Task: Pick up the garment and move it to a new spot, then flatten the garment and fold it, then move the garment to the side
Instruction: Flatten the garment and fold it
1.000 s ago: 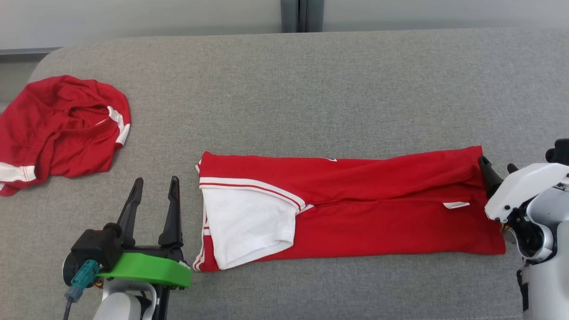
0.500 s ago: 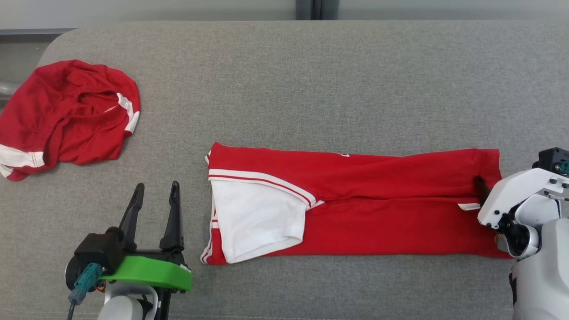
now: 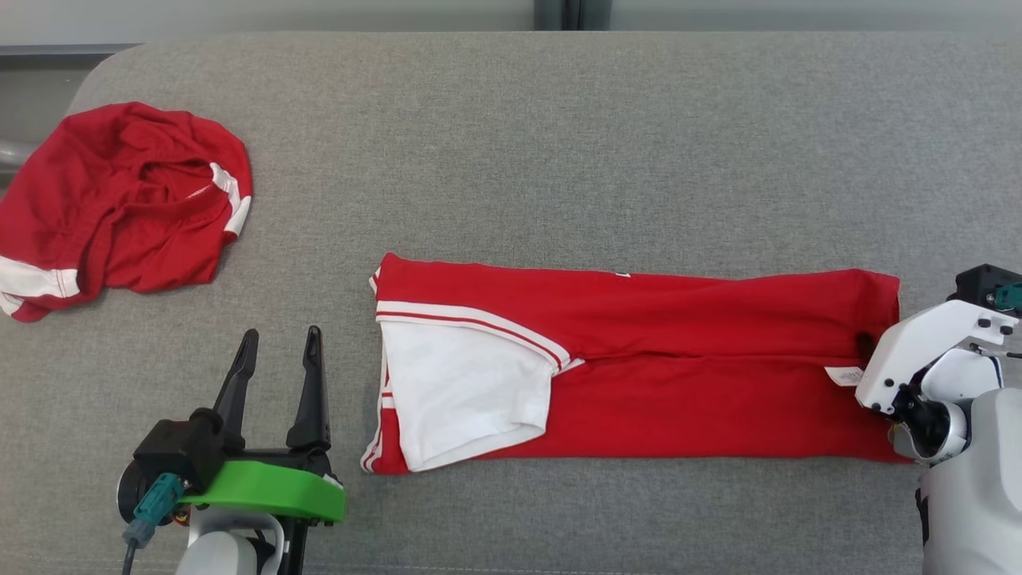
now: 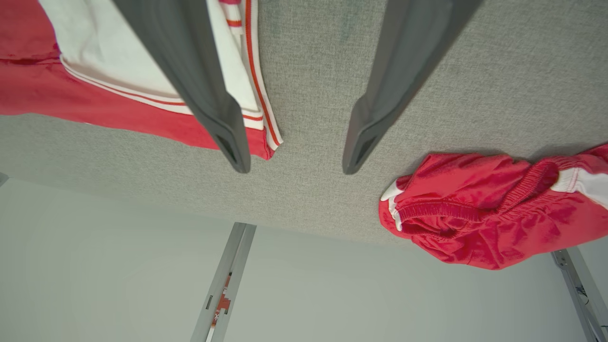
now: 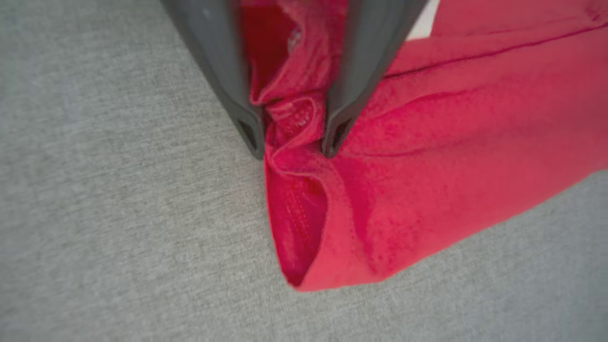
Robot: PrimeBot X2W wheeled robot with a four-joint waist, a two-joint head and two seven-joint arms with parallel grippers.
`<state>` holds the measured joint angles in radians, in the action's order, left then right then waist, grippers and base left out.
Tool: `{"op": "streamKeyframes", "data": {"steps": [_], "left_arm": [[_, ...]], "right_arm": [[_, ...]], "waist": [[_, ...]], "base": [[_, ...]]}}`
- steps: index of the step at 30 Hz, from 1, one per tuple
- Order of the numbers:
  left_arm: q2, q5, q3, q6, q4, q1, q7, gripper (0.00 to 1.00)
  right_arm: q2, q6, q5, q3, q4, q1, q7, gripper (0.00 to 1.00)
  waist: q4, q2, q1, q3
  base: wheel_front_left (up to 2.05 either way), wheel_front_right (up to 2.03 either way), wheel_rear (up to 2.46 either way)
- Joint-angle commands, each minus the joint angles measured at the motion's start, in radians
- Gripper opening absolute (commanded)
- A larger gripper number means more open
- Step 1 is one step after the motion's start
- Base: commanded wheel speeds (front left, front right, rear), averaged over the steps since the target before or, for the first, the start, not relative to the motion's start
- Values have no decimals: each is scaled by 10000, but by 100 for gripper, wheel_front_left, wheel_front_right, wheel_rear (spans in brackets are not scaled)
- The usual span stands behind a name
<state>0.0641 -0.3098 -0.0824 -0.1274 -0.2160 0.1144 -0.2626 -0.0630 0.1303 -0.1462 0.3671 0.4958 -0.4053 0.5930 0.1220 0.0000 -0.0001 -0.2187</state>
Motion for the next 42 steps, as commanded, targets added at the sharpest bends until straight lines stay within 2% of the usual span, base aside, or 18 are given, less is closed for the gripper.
{"op": "streamKeyframes", "data": {"steps": [1,10,15,21,26,33,42], "left_arm": [[-22,42,52,-42,1,6,-28,100],[-34,37,147,-46,-10,196,-29,100],[-19,-2,116,-46,-130,473,-29,100],[-3,-4,89,-43,-355,880,-30,100],[36,-4,33,-44,-746,1215,-28,100],[-15,-97,-178,-40,-1156,1413,-28,100],[-70,-382,-752,-40,-1367,1370,-28,100]], "right_arm": [[194,7,90,-28,174,315,-88,0],[-473,-4,1002,1265,-835,-259,-759,0],[-1084,-3,1511,2173,-1479,-272,-540,0],[-1092,-3,1652,2323,-2339,-63,-7,0],[-742,0,1204,1167,-2886,284,408,0],[-196,5,432,-1400,-3420,478,609,0],[107,5,-923,-4347,-2586,95,150,0]], "waist": [[-16,0,1,-16],[-200,0,1,-36],[-303,0,1,165],[-378,0,1,511],[-406,0,1,838],[-290,0,1,1104],[191,0,1,991]], "base": [[0,0,0],[0,0,0],[0,0,0],[0,0,0],[0,0,0],[0,0,0],[0,0,0]]}}
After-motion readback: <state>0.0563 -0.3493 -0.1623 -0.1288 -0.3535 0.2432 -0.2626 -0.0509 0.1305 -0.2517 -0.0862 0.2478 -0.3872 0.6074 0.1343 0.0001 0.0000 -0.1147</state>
